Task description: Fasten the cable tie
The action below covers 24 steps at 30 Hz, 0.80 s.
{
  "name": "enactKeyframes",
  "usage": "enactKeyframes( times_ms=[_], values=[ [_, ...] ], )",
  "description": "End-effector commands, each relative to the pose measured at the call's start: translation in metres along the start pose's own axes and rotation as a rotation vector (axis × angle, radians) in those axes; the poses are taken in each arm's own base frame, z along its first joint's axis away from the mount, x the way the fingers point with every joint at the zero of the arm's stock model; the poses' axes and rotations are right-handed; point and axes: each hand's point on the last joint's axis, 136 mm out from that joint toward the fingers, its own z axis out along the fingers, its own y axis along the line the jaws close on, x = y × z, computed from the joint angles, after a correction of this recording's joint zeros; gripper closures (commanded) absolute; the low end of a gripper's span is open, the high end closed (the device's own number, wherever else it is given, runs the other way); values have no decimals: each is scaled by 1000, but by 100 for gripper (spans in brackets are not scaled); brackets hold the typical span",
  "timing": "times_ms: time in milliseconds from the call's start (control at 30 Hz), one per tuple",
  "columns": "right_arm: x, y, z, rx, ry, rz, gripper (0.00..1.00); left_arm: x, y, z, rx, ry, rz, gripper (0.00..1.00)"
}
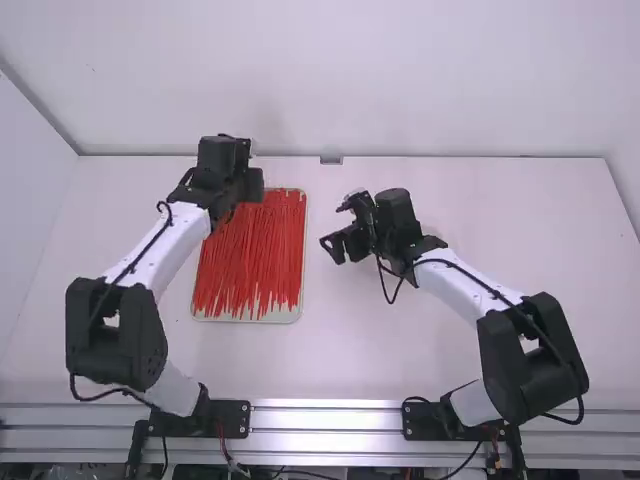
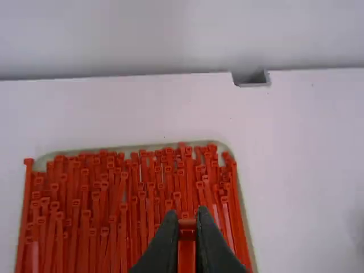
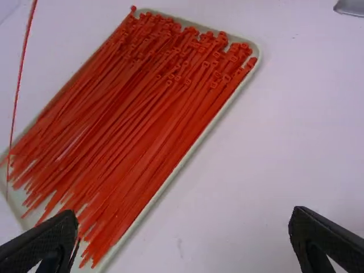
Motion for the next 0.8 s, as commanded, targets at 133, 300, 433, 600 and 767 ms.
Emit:
enactKeyframes(
  times_ms=[133,300,433,600,767],
  values=[
    [-20,22,-2,-113,-47,-30,1,12,-6,-41,9,-97,-5,98],
    [-25,45,-6,-248,-68,-49,1,27,-8,-64,32,-167,-41,98],
    [-28,63,-12,-355,-83,-65,1,36,-23,-77,131,-217,-27,98],
    [-31,75,-17,-433,-97,-82,1,42,-40,-82,239,-256,-55,98],
    [-37,80,-20,-460,-117,-69,0,40,-63,-85,320,-311,-75,98]
  ],
)
